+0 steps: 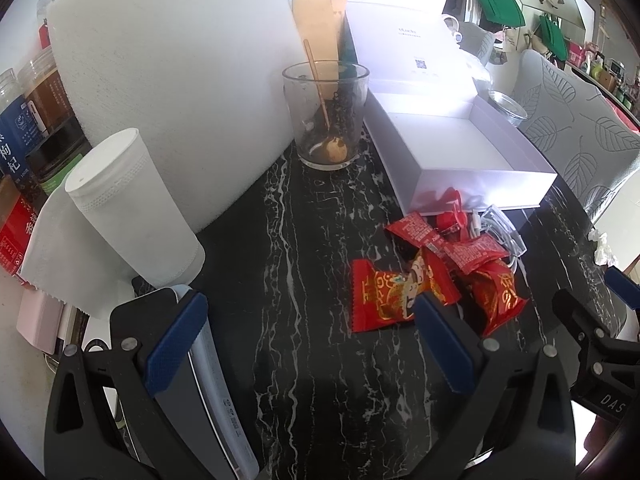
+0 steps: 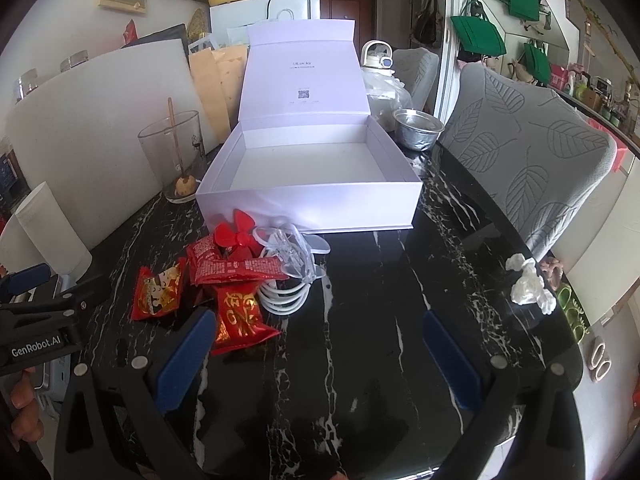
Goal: Organize objects
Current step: 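Move both grippers toward the pile of red snack packets, then grasp a large red packet with the left gripper while the right gripper grasps another red packet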
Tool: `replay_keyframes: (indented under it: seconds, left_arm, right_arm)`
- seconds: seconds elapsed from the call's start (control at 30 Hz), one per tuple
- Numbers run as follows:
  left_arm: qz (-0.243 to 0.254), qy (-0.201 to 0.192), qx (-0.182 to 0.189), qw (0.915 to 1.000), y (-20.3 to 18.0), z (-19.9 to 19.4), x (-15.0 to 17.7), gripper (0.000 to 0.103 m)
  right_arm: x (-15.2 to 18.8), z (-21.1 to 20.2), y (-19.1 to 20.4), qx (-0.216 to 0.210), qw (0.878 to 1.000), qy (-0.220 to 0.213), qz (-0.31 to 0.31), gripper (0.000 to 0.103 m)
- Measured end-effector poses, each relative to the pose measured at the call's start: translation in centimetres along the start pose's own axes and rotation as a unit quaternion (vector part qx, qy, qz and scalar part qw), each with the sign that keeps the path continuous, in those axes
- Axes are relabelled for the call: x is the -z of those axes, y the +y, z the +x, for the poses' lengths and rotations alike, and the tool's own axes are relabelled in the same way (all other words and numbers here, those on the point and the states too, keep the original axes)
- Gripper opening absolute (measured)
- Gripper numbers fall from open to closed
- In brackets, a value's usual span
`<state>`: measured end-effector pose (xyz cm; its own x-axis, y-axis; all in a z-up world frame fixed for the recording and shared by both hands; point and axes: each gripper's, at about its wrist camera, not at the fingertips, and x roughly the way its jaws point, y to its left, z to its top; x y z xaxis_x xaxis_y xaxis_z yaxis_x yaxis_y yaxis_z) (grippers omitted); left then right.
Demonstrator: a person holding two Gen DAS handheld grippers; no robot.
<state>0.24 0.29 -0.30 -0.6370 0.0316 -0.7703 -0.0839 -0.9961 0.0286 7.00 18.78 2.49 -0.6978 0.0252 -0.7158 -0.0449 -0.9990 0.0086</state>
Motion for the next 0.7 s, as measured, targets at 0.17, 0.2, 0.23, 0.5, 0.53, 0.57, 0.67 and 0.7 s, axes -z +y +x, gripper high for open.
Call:
replay_keyframes:
  seconds: [0.17,0.2,0.23,0.5,0.53,0.57,0.67,0.7]
  left_arm:
    - [0.002,0.008,0.006,1.0000,-0.1,0.7,0.3,0.103]
    - [0.001,0.009,0.011,0.9999,-0.1,0.8,0.4,0.103]
    - [-0.002,0.011,0.016,0.9998,-0.1,0.9,0.6,0.103]
    - [-0.002,0.018,0.034,0.9993,-0.2,2.3,0.9,0.103]
    - [-0.001,0.018,0.038,0.9991,-0.3,2.4,0.9,0.103]
    - [0.000,0.019,0.042,0.9989,-0.4,2.5,0.9,0.103]
    - [0.005,0.018,0.056,0.9983,-0.6,2.7,0.7,0.103]
    - [0.006,0.017,0.059,0.9981,-0.7,2.8,0.6,0.103]
  right_arm:
    - [0.5,0.4,-0.1,-0.015,1.000,0.000,0.001,0.103]
    - [0.7,0.5,-0.1,-0.021,1.000,0.000,0.002,0.103]
    - [0.8,0.7,-0.1,-0.027,1.000,0.001,0.003,0.103]
    - [1.8,1.8,-0.2,-0.049,0.999,0.001,0.000,0.095]
    - [1.8,1.9,-0.1,-0.052,0.999,0.001,-0.001,0.095]
    - [1.8,2.0,-0.1,-0.056,0.998,0.002,-0.003,0.094]
    - [1.9,2.4,0.2,-0.068,0.998,0.002,-0.008,0.092]
    - [1.9,2.6,0.3,-0.073,0.997,0.003,-0.011,0.091]
